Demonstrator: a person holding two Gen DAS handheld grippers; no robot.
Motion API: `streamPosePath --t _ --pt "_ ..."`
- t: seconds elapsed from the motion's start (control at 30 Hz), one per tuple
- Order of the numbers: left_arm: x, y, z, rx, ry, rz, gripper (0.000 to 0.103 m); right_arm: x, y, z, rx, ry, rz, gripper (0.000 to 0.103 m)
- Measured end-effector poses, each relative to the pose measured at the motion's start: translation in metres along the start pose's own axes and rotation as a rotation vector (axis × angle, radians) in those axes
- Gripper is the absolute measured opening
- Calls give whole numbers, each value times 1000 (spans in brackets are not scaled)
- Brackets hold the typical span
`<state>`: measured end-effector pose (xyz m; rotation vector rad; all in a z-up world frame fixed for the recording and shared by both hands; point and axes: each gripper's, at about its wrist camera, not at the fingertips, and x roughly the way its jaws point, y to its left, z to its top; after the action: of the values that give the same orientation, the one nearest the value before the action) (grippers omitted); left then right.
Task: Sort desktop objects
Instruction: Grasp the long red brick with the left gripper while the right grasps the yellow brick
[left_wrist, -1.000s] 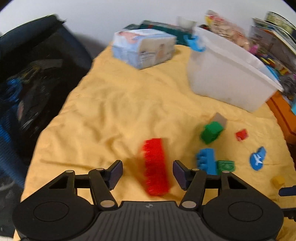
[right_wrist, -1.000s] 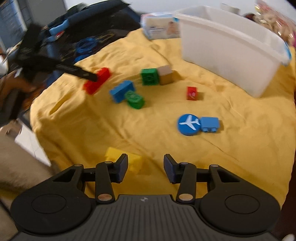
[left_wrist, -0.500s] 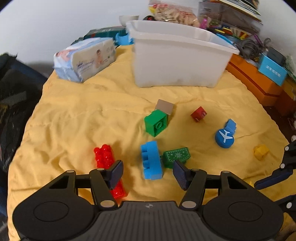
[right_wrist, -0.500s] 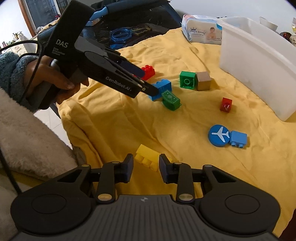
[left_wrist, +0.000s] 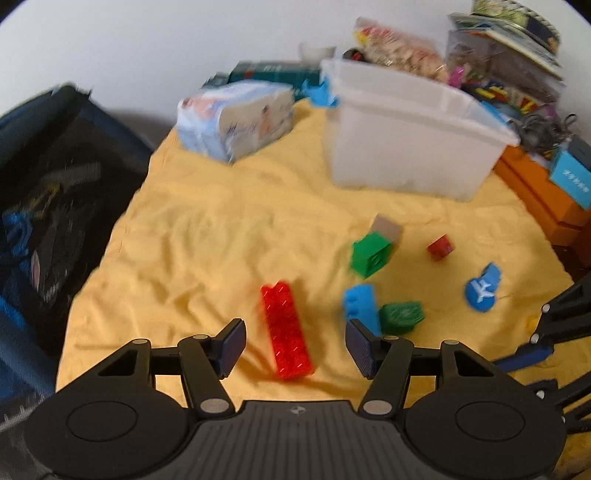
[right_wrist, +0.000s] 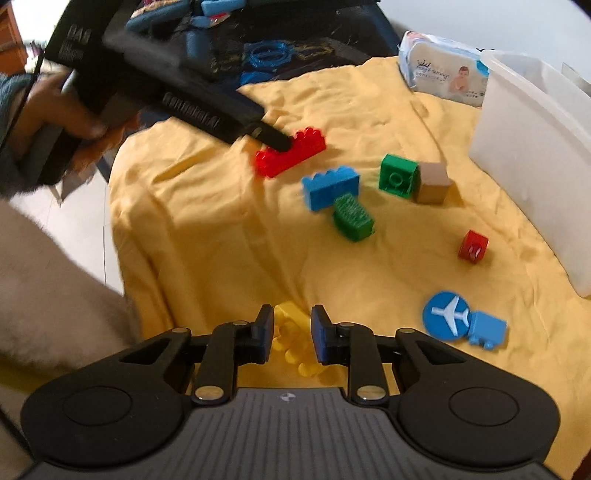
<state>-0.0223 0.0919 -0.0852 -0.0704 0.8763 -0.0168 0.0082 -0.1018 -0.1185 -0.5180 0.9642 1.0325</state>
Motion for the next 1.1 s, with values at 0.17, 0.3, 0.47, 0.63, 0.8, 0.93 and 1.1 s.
streamPosePath --t 0.17,0.3,0.47,0.63,0.8,0.93,1.1 --pt "23 5 -4 -47 67 -15 62 0 -15 0 101 -31 16 27" --pt "37 2 -5 -51 94 -28 44 -13 -17 -5 142 -58 -19 33" --pt "37 7 -7 -32 99 -30 28 -32 -14 -16 116 -72 -40 41" --pt "29 6 -4 4 108 -15 28 -21 1 -18 -41 -9 -37 41" --pt "17 0 1 29 96 -23 28 3 4 -12 -107 8 -45 46" --pt "6 -5 7 43 71 -23 27 11 3 -11 -73 11 -33 34" --pt "-9 -14 22 73 17 -34 27 -11 -9 -9 62 -64 -151 28"
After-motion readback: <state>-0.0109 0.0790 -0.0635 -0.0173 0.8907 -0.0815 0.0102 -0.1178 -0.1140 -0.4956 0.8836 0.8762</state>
